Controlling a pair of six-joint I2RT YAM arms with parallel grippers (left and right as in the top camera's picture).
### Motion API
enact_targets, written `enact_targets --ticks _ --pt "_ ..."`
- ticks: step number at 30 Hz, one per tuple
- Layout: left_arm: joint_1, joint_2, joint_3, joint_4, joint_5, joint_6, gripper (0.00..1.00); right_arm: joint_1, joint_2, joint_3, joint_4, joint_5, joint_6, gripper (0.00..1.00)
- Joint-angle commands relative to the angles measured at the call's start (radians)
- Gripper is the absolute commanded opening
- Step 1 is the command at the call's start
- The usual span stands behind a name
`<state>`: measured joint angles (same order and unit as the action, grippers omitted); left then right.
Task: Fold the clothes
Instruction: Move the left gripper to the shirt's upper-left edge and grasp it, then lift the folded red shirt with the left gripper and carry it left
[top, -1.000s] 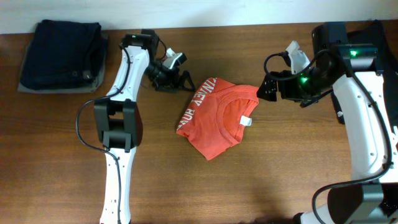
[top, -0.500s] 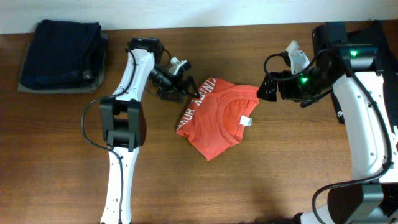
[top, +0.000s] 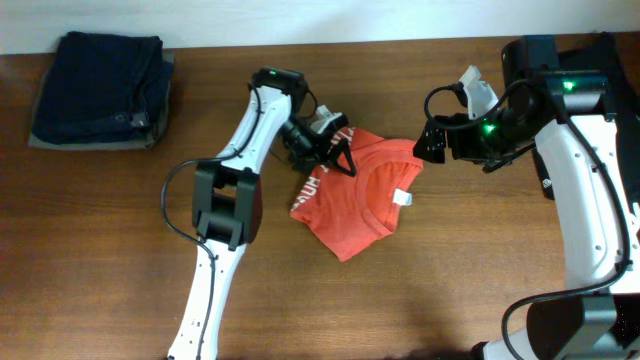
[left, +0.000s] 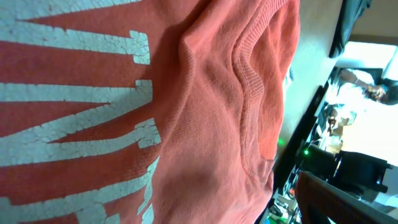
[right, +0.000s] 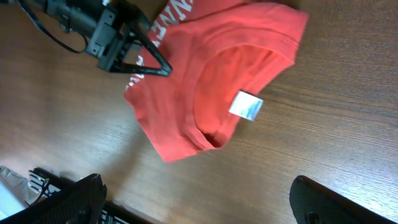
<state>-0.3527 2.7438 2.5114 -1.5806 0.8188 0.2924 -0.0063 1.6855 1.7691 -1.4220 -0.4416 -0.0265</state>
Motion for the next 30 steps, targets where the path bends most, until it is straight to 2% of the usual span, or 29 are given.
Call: enact_targets --ticks 1,2,8,13,15,17,25,30 --pt "-0.02 0.087 -0.011 0.013 -0.055 0.012 0.94 -0.007 -0.023 -0.002 -0.003 0.009 -0.004 0.99" --pt "-0.02 0.088 -0.011 0.018 -0.055 0.012 0.89 -0.007 -0.023 -0.002 -0.003 0.009 -0.004 0.99" --pt "-0.02 0.089 -0.011 0.048 -0.055 0.007 0.43 -0.007 -0.023 -0.002 -0.003 0.009 -0.004 0.99" --pt "-0.023 0.089 -0.011 0.104 -0.056 -0.008 0.25 -0.007 -0.023 -0.002 -0.003 0.009 -0.004 0.99" --pt "-0.026 0.089 -0.011 0.127 -0.055 -0.008 0.1 -0.007 -0.023 -0.002 -0.003 0.009 -0.004 0.99" --pt "-0.027 0.089 -0.011 0.146 -0.055 -0.008 0.0 -0.007 -0.023 -0.002 -0.003 0.009 -0.004 0.99" --pt "-0.003 0.089 0.002 0.276 -0.072 -0.064 0.0 -0.007 -0.023 -0.002 -0.003 0.009 -0.004 0.99" --pt "0.031 0.089 0.061 0.333 -0.223 -0.12 0.0 -0.007 -0.023 -0.002 -0.003 0.009 -0.013 0.99"
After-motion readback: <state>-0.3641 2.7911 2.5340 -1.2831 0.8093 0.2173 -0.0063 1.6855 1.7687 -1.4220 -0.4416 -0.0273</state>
